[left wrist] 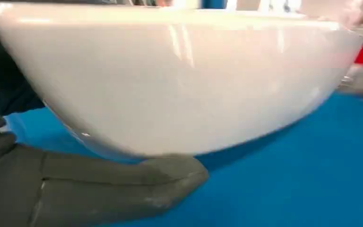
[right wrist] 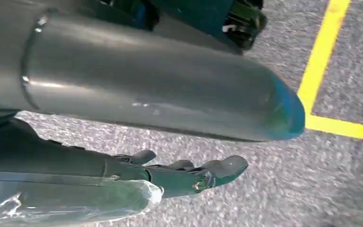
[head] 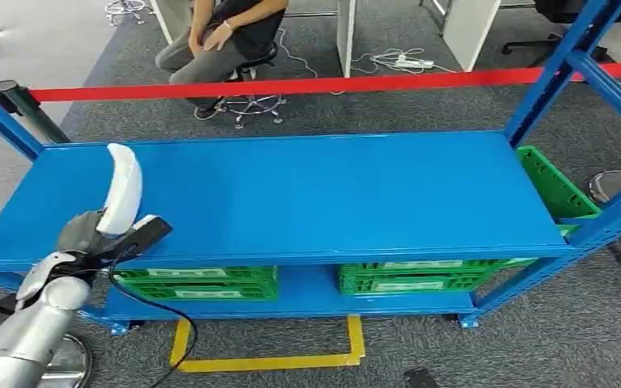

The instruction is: Take the parts from the cabinet and place them on the table.

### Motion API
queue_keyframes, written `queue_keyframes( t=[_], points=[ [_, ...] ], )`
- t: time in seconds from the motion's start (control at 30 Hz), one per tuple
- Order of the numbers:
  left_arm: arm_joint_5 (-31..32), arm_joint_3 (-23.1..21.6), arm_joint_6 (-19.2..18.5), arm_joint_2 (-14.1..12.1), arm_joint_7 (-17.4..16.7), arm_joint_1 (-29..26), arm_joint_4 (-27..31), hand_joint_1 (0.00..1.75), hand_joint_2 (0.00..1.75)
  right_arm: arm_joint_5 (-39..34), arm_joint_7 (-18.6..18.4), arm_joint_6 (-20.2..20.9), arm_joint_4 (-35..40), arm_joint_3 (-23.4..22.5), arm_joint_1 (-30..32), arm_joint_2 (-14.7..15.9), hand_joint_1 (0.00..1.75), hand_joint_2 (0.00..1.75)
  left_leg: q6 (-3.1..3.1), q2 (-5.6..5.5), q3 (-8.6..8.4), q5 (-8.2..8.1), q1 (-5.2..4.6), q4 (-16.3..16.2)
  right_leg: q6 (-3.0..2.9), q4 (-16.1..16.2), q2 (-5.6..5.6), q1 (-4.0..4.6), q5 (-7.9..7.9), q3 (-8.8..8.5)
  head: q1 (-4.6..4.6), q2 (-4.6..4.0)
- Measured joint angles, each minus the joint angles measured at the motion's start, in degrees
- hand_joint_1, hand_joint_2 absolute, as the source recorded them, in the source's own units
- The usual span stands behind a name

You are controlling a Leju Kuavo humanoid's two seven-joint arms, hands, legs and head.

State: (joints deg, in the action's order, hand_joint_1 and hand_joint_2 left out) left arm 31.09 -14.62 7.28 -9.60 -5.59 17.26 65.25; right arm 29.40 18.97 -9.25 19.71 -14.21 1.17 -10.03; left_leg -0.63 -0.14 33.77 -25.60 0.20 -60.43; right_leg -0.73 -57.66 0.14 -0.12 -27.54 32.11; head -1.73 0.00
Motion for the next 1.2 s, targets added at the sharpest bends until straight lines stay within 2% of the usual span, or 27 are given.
queue_keyframes(
  t=[0.03,0.1,0.13,0.17,0.2,0.27,0.3,0.33,0.37,0.4,0.43,0.5,0.53,0.57,0.67,0.7,0.73,0.77,0.83,0.87,0.9,0.93,1.0,1.03,1.07,1.13,1.2],
  points=[
    [-2.8,-0.1,0.7,0.2,2.0,-0.4,1.4,1.75,1.75,0.0,0.5,-0.2,-0.4,0.0,-0.1,0.1,0.00,0.00,0.12,0.04,-1.07,-0.57,-0.24,2.1,0.23,-0.2,0.02,0.45,-0.15,0.23,-0.07,0.00],
    [-7.5,-0.2,1.8,0.7,6.4,-1.6,4.6,1.75,1.75,-0.1,1.5,-0.7,-1.0,-0.1,-0.1,0.2,0.00,0.00,0.18,0.09,-0.76,-0.84,-0.23,2.7,0.77,-0.3,0.09,0.40,0.08,0.82,-0.22,0.00],
    [-10.6,0.0,2.6,0.6,9.5,-2.5,6.6,1.75,1.75,-0.1,2.1,-0.8,-1.6,-0.2,0.1,0.4,0.00,0.00,0.39,0.10,-0.70,-0.83,-0.36,2.7,1.02,-0.1,0.09,0.27,0.21,0.85,0.05,0.00],
    [-12.4,0.0,3.2,0.6,11.6,-2.9,8.6,1.75,1.75,-0.1,2.4,-1.0,-2.0,-0.3,0.4,0.6,0.00,0.00,0.81,0.10,-0.78,-0.54,-0.09,3.2,1.44,0.0,0.06,0.41,0.16,0.81,-0.09,0.00],
    [-13.7,0.0,3.7,0.6,13.3,-3.1,10.7,1.75,1.75,-0.1,2.7,-1.0,-2.3,-0.3,0.5,0.8,0.00,0.00,1.14,0.19,-0.88,-0.28,0.21,3.5,1.78,-0.7,0.10,0.34,-0.54,1.45,-0.06,0.00],
    [-15.6,0.0,4.5,0.7,15.9,-3.2,14.6,1.75,1.75,-0.1,2.9,-1.1,-2.8,-0.4,0.3,0.9,0.00,0.00,1.57,0.15,-0.85,-0.32,0.25,3.4,2.32,-6.2,0.05,0.17,-3.97,3.94,-0.68,0.00],
    [-16.2,0.0,5.0,0.7,16.8,-3.2,16.6,1.75,1.75,-0.1,2.9,-1.1,-3.0,-0.5,0.2,1.0,0.00,0.00,1.58,0.15,-0.85,-0.33,0.17,3.4,2.55,-11.9,0.03,0.03,-6.46,6.66,-0.55,0.00],
    [-16.7,0.1,5.6,0.7,17.7,-3.3,18.4,1.75,1.75,-0.1,2.9,-1.1,-3.2,-0.5,0.2,1.0,0.00,0.00,1.64,0.16,-0.85,-0.38,0.14,3.4,2.69,-16.2,0.02,0.01,-7.99,8.81,-0.63,0.00],
    [-16.9,0.2,6.5,0.7,18.7,-3.6,19.6,1.75,1.75,-0.1,2.9,-1.1,-3.3,-0.5,0.3,1.0,0.00,0.00,1.66,0.16,-0.88,-0.40,0.13,3.4,2.77,-18.8,0.03,0.00,-8.29,10.20,-0.61,0.00],
    [-17.2,0.2,7.6,0.7,19.8,-3.8,21.2,1.75,1.75,-0.1,2.9,-1.1,-3.5,-0.5,0.3,1.0,0.00,0.00,1.69,0.15,-0.93,-0.44,0.13,3.4,2.78,-18.2,0.02,-0.01,-7.17,10.17,-0.63,0.00],
    [-17.3,0.3,8.4,0.7,20.7,-4.0,22.5,1.75,1.75,-0.1,2.9,-1.1,-3.6,-0.5,0.3,1.0,0.00,0.00,1.67,0.12,-1.01,-0.50,0.14,3.4,2.72,-14.9,0.02,-0.03,-4.75,8.74,-0.63,0.00],
    [-17.4,0.5,9.5,0.9,21.5,-4.0,24.9,1.75,1.75,-0.1,2.9,-1.1,-3.7,-0.6,0.2,1.2,0.00,0.00,1.40,0.03,-1.35,-0.75,0.15,3.4,2.46,-4.4,-0.04,-0.07,0.53,3.64,-0.66,0.00],
    [-17.2,0.6,10.0,0.9,22.1,-4.0,25.9,1.75,1.75,-0.1,2.9,-1.1,-3.7,-0.6,0.0,1.2,0.00,0.00,1.09,0.02,-1.37,-0.91,-0.06,3.3,2.29,-1.1,-0.08,0.04,0.41,1.85,-0.59,0.00],
    [-17.0,0.6,10.6,0.9,22.6,-4.0,26.6,1.75,1.75,-0.1,2.9,-1.1,-3.9,-0.6,-0.1,1.2,0.00,0.00,0.86,0.00,-1.07,-1.04,-0.34,2.9,2.03,0.2,0.03,0.00,0.31,1.08,-0.59,0.00],
    [-16.2,0.8,12.3,0.9,24.3,-4.6,29.1,1.75,1.75,-0.1,2.7,-1.1,-4.1,-0.7,0.0,1.2,0.00,0.00,0.15,0.03,-1.06,-0.84,-0.14,3.1,1.16,-0.4,0.20,0.24,0.34,1.44,-0.50,0.00],
    [-16.1,0.9,12.7,0.9,24.5,-4.8,29.9,1.75,1.75,-0.1,2.6,-1.1,-4.2,-0.7,0.0,1.2,0.00,0.00,-0.22,0.03,-0.91,-1.46,-0.04,2.8,0.62,0.1,0.16,-0.14,0.66,1.20,-0.52,0.00],
    [-16.0,0.9,12.9,0.8,24.7,-4.9,30.4,1.75,1.75,-0.1,2.6,-1.1,-4.2,-0.7,-0.1,1.2,0.00,0.00,-0.42,0.02,-0.42,-2.70,-0.01,1.4,0.43,0.1,0.18,-0.11,0.71,1.18,-0.33,0.00],
    [-15.9,1.0,13.1,0.8,24.8,-4.9,30.9,1.75,1.75,-0.1,2.6,-1.1,-4.2,-0.7,-0.1,1.2,0.00,0.00,-0.61,0.02,1.16,-4.87,0.01,-2.1,0.07,0.1,0.17,-0.10,0.67,1.20,-0.02,0.00],
    [-15.5,1.0,13.4,0.8,25.1,-5.3,31.4,1.75,1.75,-0.1,2.6,-1.1,-4.2,-0.7,-0.1,1.2,0.00,0.00,-0.86,0.02,5.34,-8.88,0.08,-11.1,-0.09,0.1,0.12,0.00,0.58,1.20,-0.13,0.00],
    [-15.5,1.0,13.7,0.8,25.2,-5.8,31.6,1.75,1.75,-0.1,2.6,-1.1,-4.2,-0.7,-0.1,1.2,0.00,0.00,-0.92,0.02,7.00,-9.74,0.10,-14.5,-0.09,0.1,0.12,0.03,0.58,1.20,-0.07,0.00],
    [-15.3,1.0,13.9,0.8,25.2,-6.2,31.8,1.75,1.75,-0.1,2.6,-1.1,-4.2,-0.8,0.0,1.2,0.00,0.00,-0.93,0.02,7.11,-8.91,0.11,-14.6,-0.09,0.1,0.15,0.05,0.58,1.15,-0.13,0.00],
    [-15.2,1.0,14.0,0.8,25.2,-6.3,32.0,1.75,1.75,-0.1,2.5,-1.1,-4.2,-0.8,0.0,1.2,0.00,0.00,-0.83,0.02,6.15,-6.81,0.11,-12.4,-0.09,0.0,0.19,0.07,0.57,1.12,-0.07,0.00],
    [-15.0,1.0,14.2,0.8,25.3,-6.3,32.5,1.75,1.75,-0.1,2.4,-1.1,-4.2,-0.8,-0.1,1.2,0.00,0.00,-0.49,0.02,1.66,-1.62,0.11,-3.2,-0.02,0.0,0.23,0.07,0.49,0.90,-0.07,0.00],
    [-14.9,1.0,14.2,0.8,25.3,-6.3,32.8,1.75,1.75,-0.1,2.4,-1.1,-4.2,-0.8,-0.1,1.2,0.00,0.00,-0.27,0.03,-0.35,-0.24,0.11,1.0,0.11,0.0,0.24,0.09,0.42,0.85,-0.09,0.00],
    [-14.9,1.0,14.3,0.8,25.3,-6.2,32.9,1.75,1.75,-0.1,2.4,-1.1,-4.2,-0.8,-0.1,1.2,0.00,0.00,-0.19,0.02,-1.12,-0.98,-0.14,2.5,0.40,-0.3,0.29,0.49,0.27,1.10,-0.11,0.00],
    [-14.9,1.1,14.3,0.8,25.3,-6.5,33.2,1.75,1.75,-0.1,2.4,-1.1,-4.2,-0.8,0.0,1.2,0.00,0.00,0.21,0.00,-0.84,-1.18,-0.24,2.7,0.90,-0.1,0.20,0.38,0.48,1.39,-0.18,0.00],
    [-14.9,1.1,14.4,0.8,25.3,-6.6,33.3,1.75,1.75,-0.1,2.4,-1.1,-4.2,-0.8,-0.1,1.2,0.00,0.00,0.99,0.01,-0.99,-0.79,-0.01,3.3,1.52,0.0,0.15,0.44,0.42,1.23,-0.20,0.00]
  ],
)
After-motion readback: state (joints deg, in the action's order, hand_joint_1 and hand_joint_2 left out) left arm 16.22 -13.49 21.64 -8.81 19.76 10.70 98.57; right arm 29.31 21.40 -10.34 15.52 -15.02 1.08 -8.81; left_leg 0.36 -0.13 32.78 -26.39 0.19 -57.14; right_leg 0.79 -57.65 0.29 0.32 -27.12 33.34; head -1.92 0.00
